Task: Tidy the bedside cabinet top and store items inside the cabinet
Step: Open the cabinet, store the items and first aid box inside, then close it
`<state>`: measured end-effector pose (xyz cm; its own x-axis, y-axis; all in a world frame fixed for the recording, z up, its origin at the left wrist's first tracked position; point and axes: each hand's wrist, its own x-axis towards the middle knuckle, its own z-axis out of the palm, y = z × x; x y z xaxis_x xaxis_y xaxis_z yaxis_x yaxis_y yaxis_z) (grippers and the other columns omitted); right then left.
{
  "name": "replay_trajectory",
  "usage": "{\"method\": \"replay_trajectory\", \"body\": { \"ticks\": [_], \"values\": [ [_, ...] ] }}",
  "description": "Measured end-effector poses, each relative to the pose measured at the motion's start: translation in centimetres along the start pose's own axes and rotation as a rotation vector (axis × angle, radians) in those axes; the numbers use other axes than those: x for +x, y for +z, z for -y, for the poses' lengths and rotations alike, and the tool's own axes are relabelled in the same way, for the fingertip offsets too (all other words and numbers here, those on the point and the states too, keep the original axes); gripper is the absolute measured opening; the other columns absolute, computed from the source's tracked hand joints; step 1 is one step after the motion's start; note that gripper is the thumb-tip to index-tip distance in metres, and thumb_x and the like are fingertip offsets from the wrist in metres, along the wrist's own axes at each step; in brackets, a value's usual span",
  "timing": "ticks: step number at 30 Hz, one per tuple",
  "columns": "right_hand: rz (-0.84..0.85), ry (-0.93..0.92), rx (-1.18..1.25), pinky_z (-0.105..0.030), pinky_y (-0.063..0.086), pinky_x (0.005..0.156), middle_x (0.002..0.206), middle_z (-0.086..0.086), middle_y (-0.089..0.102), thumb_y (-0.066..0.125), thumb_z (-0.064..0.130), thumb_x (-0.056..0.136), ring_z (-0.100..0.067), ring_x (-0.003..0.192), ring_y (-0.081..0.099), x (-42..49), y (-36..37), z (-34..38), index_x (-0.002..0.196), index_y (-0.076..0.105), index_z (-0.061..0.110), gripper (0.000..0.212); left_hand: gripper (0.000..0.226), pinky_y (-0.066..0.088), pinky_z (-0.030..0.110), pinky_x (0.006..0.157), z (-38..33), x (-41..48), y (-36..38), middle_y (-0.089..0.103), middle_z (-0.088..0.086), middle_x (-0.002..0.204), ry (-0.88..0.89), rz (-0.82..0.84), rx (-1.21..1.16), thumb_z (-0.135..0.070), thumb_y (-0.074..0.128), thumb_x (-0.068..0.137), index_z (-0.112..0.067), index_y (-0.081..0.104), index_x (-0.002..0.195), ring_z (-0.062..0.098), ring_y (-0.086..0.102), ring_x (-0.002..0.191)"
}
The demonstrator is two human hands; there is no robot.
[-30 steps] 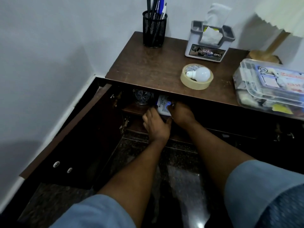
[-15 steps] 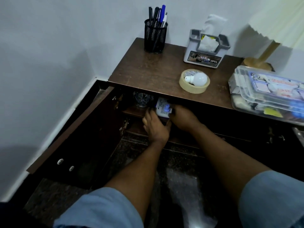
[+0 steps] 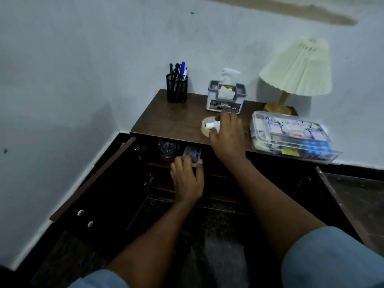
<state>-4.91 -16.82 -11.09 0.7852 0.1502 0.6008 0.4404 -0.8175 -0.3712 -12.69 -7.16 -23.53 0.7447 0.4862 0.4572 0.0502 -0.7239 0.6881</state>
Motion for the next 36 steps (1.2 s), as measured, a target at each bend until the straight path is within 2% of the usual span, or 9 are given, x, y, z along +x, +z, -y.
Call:
{"method": "replay_trajectory", "body": {
  "ticks": [4,8,14,19,23,25,29,33,36],
  "values": [
    [0.203,0.177,0.071,-0.047,0.036,0.106,0.147,-0.018,0.039,0.066,0.045,0.079,-0.042,0.129,0.04,1.1,0.8,-1.7,0.144,0.04,0.018,0.075,0.023,0.04,0.042,0.089,-2.6,3.0,-2.6,0.05,0.002,0.119,0.196,-0.031,0.012,-0.041,0.052,0.097,-0.023,0.057,0.11,0.025,0.047,0.107],
    [0.426,0.227,0.08,-0.054,0.025,0.117,0.158,-0.008,0.03,0.055,0.061,0.085,-0.039,0.141,0.031,2.5,1.3,-2.8,0.152,0.03,0.033,0.077,0.037,0.037,0.047,0.097,-4.1,6.7,-4.2,0.046,0.005,0.138,0.29,0.079,0.188,-0.035,0.054,0.094,-0.023,0.053,0.129,0.027,0.042,0.124],
    [0.395,0.265,0.062,-0.058,0.032,0.11,0.142,-0.015,0.045,0.048,0.038,0.092,-0.039,0.133,0.041,3.2,1.2,-3.0,0.137,0.05,0.021,0.048,0.058,0.035,0.047,0.11,-4.9,10.3,-2.7,0.048,0.01,0.147,0.25,0.415,0.184,-0.039,0.059,0.093,-0.021,0.046,0.147,0.033,0.044,0.133],
    [0.386,0.285,0.07,-0.054,0.038,0.105,0.133,-0.017,0.05,0.056,0.035,0.089,-0.041,0.125,0.046,3.8,1.3,-3.2,0.125,0.053,0.012,0.043,0.037,0.033,0.048,0.111,-5.4,10.2,-0.8,0.064,0.003,0.129,0.233,0.327,0.196,-0.042,0.057,0.091,-0.022,0.059,0.123,0.029,0.051,0.127],
    [0.066,0.284,0.232,-0.045,0.047,0.089,0.117,-0.01,0.063,0.061,0.037,0.088,-0.035,0.109,0.056,3.4,0.5,-2.8,0.114,0.051,0.014,0.035,0.028,0.041,0.044,0.096,-5.6,10.2,-1.2,0.068,0.006,0.112,0.226,0.268,0.084,-0.036,0.067,0.087,-0.016,0.061,0.105,0.033,0.058,0.113],
    [-0.013,0.264,0.463,-0.035,0.047,0.074,0.101,-0.001,0.066,0.063,0.035,0.085,-0.025,0.093,0.062,3.4,-1.1,-2.4,0.106,0.052,0.019,0.028,0.029,0.043,0.042,0.094,-5.0,8.4,-1.7,0.061,0.011,0.12,0.267,0.181,-0.036,-0.035,0.067,0.09,-0.012,0.06,0.107,0.035,0.054,0.116],
    [0.26,0.228,0.902,-0.024,0.044,0.05,0.075,-0.002,0.063,0.062,0.02,0.079,-0.011,0.058,0.056,3.2,-4.9,-2.3,0.096,0.06,0.003,0.024,0.036,0.032,0.041,0.102,-2.2,1.6,-1.8,0.036,0.009,0.149,0.272,0.075,-0.065,-0.051,0.05,0.099,-0.022,0.054,0.121,0.029,0.038,0.133],
    [0.617,0.25,0.905,-0.024,0.04,0.042,0.071,-0.01,0.064,0.06,0.02,0.075,-0.018,0.053,0.055,0.9,-7.7,-2.7,0.09,0.066,0.005,0.022,0.033,0.033,0.048,0.105,2.2,-3.5,-1.9,0.034,0.009,0.15,0.312,0.232,0.054,-0.053,0.047,0.1,-0.026,0.05,0.119,0.03,0.034,0.136],
    [1.07,0.289,0.63,-0.027,0.046,0.045,0.079,-0.015,0.066,0.06,0.023,0.08,-0.018,0.057,0.057,-1.1,-7.3,-3.6,0.095,0.066,-0.002,0.03,0.034,0.035,0.052,0.104,3.9,-4.1,-1.2,0.04,0.008,0.147,0.353,0.33,0.199,-0.054,0.049,0.098,-0.027,0.054,0.118,0.031,0.035,0.137]
  ]
}}
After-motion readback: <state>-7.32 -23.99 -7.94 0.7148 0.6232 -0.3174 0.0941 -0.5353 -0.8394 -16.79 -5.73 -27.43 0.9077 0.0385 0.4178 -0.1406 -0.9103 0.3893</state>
